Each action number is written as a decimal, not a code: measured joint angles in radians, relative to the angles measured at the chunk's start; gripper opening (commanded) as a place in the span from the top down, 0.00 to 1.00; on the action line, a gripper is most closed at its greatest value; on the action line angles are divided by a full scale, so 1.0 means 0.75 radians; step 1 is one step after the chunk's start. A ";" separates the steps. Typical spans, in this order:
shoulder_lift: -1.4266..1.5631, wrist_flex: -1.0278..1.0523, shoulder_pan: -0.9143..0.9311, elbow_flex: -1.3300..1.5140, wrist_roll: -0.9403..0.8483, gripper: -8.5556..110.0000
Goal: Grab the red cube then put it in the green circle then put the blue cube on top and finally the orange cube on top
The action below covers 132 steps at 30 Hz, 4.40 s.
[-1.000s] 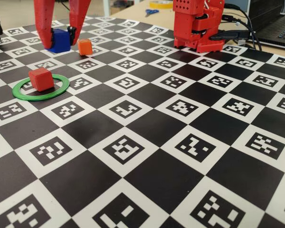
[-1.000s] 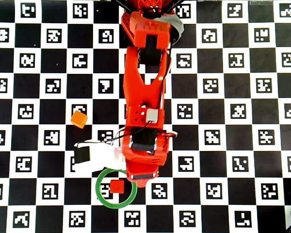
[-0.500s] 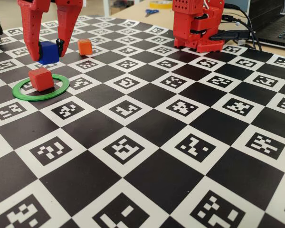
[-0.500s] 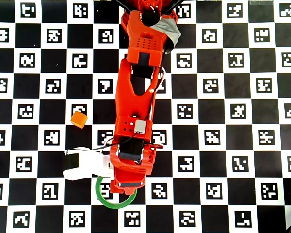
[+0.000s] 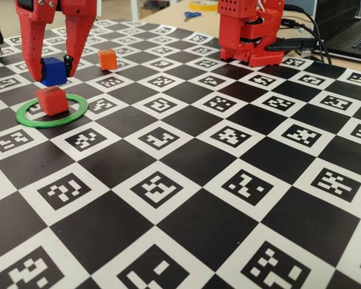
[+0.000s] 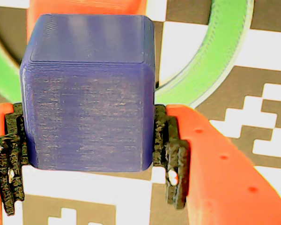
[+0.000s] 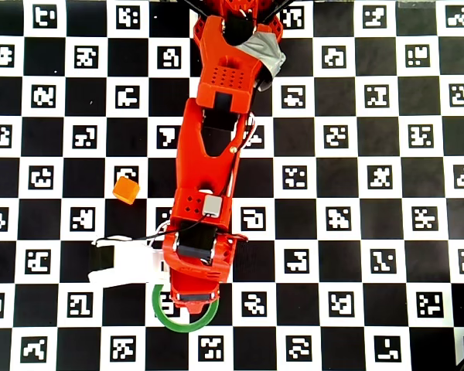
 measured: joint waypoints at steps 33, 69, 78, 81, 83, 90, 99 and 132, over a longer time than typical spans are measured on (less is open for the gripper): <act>-0.037 -0.059 0.000 0.000 0.016 0.88; -0.047 0.025 -0.006 -0.025 0.170 0.50; 0.080 0.029 -0.037 0.059 0.229 0.50; 0.184 0.029 -0.043 0.147 0.235 0.50; 0.264 0.029 -0.043 0.229 0.235 0.50; 0.603 0.008 -0.043 0.659 0.235 0.50; 1.064 -0.133 0.078 1.209 0.200 0.51; 1.201 -0.536 0.593 1.775 -0.055 0.50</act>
